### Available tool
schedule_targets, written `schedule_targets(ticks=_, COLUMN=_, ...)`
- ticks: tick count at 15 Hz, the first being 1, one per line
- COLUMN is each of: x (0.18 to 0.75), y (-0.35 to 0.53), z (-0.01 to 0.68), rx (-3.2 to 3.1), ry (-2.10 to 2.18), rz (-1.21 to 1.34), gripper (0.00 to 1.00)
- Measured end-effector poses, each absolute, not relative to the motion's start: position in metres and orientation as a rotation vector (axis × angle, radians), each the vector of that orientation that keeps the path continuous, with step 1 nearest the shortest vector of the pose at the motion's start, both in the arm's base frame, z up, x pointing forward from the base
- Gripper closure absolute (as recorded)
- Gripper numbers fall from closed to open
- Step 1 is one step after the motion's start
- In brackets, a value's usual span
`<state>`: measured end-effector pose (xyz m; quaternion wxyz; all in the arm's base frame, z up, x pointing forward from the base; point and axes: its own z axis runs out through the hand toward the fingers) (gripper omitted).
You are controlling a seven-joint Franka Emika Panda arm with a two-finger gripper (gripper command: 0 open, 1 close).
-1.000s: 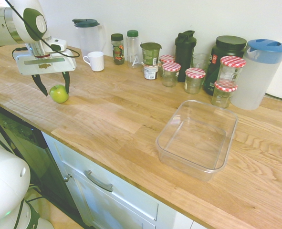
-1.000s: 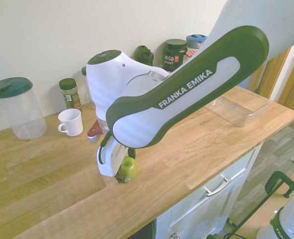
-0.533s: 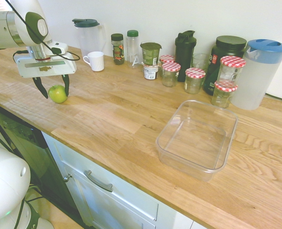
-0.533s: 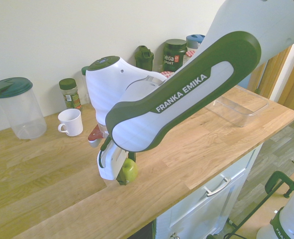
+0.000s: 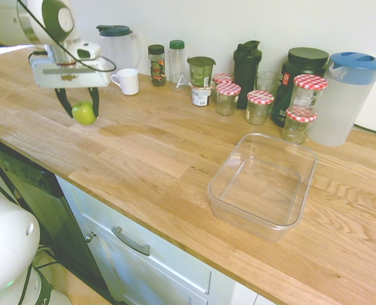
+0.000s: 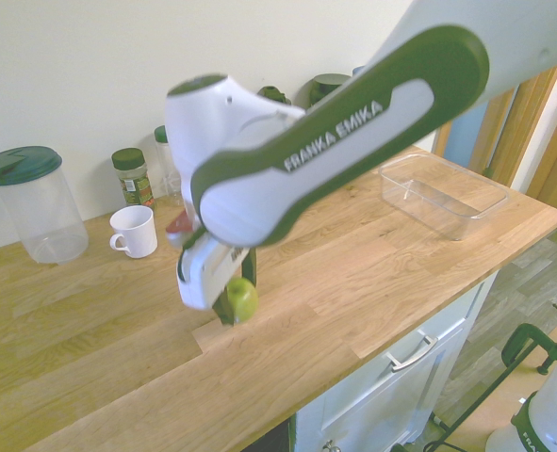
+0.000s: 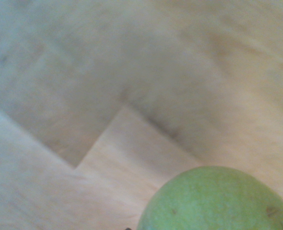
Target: Put the apple into the container
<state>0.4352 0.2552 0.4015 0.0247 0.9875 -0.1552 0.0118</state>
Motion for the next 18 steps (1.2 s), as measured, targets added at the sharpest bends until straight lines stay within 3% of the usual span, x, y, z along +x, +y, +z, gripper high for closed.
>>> schedule_targets(ticks=5, x=0.482, y=0.096, z=0.505, rx=2.954, ry=-0.979, rz=0.123, gripper=1.0)
schedule_targets(ticks=11, x=0.447, y=-0.108, z=0.491, rx=2.817, ry=-1.323, rz=0.105, gripper=1.0)
schedule_targets(ticks=18, x=0.411, y=-0.226, z=0.46, rx=2.708, ry=-1.566, rz=0.104, gripper=1.0)
